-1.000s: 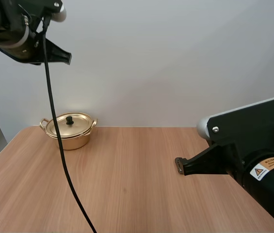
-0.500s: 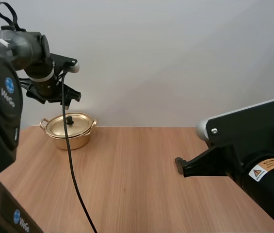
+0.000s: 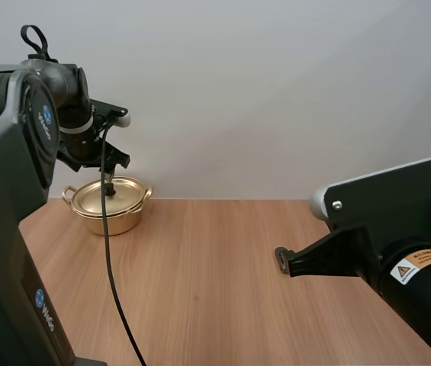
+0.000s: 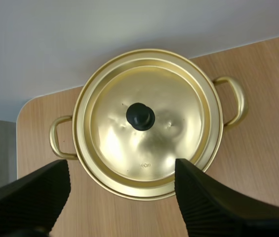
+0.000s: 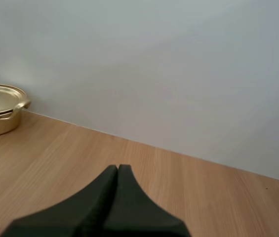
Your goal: Open the pot, put the car inside, and close it
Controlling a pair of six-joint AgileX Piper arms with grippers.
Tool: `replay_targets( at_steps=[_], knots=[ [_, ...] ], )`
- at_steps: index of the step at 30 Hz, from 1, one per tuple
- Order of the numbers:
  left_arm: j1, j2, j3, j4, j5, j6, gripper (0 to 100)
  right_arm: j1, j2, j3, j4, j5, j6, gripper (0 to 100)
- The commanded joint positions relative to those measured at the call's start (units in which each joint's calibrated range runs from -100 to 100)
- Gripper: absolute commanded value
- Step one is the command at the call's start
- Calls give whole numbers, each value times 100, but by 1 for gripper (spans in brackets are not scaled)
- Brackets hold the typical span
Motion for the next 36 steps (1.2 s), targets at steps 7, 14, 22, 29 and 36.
replay_targets(
  at_steps=[7, 14, 22, 29, 36],
  knots=[
    [-5, 440, -41, -36, -57, 330, 98, -96, 0, 7, 11, 4, 4, 0],
    [-5, 573, -52, -50, -525, 391, 89, -164, 0, 7, 40, 102, 4, 0],
    [-5, 675, -52, -630, -782, 724, 81, -257, 0, 7, 53, 102, 4, 0],
    [-5, 997, -349, -691, -417, 733, 84, -284, 0, 7, 53, 119, 4, 0],
    [-5, 1186, -639, -706, -398, 733, 84, -323, 0, 7, 135, 138, -86, 0]
  ],
)
